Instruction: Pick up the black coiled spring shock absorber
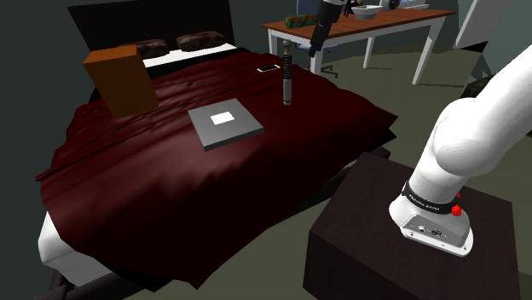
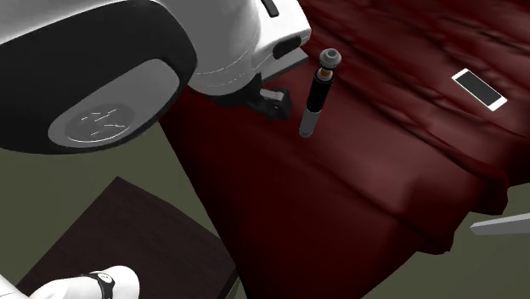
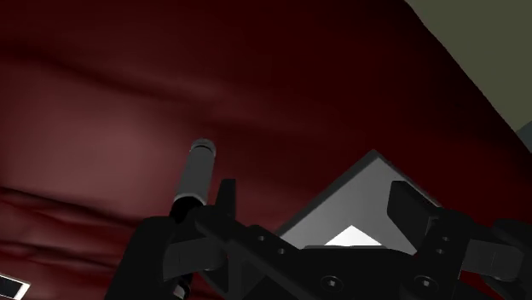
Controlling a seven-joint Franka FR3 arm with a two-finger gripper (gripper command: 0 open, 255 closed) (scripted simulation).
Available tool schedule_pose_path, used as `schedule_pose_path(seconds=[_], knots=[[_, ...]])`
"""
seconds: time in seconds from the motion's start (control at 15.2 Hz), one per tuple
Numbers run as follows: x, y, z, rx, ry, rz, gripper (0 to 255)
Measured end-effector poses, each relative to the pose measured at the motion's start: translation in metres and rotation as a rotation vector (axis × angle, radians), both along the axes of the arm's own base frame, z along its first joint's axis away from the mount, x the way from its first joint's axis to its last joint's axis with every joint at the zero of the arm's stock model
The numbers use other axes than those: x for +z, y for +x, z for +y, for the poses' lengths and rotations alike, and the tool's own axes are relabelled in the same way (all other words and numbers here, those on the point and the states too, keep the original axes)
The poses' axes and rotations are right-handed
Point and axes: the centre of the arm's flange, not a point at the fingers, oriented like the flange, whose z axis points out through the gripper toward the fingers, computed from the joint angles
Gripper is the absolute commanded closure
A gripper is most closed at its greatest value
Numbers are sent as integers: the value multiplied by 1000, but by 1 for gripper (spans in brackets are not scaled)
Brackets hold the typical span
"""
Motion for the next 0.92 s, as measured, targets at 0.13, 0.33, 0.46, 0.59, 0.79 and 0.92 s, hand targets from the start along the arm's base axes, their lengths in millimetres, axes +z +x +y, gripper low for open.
schedule_pose_path(seconds=[0.13,0.33,0.46,0.59,0.79,0.92], knots=[[-5,18,-17,22,18,-14,0],[-13,50,-41,56,43,-33,0],[-22,68,-56,78,61,-47,0],[-27,90,-72,100,77,-60,0],[-34,124,-93,134,103,-81,0],[-44,139,-102,150,115,-91,0]])
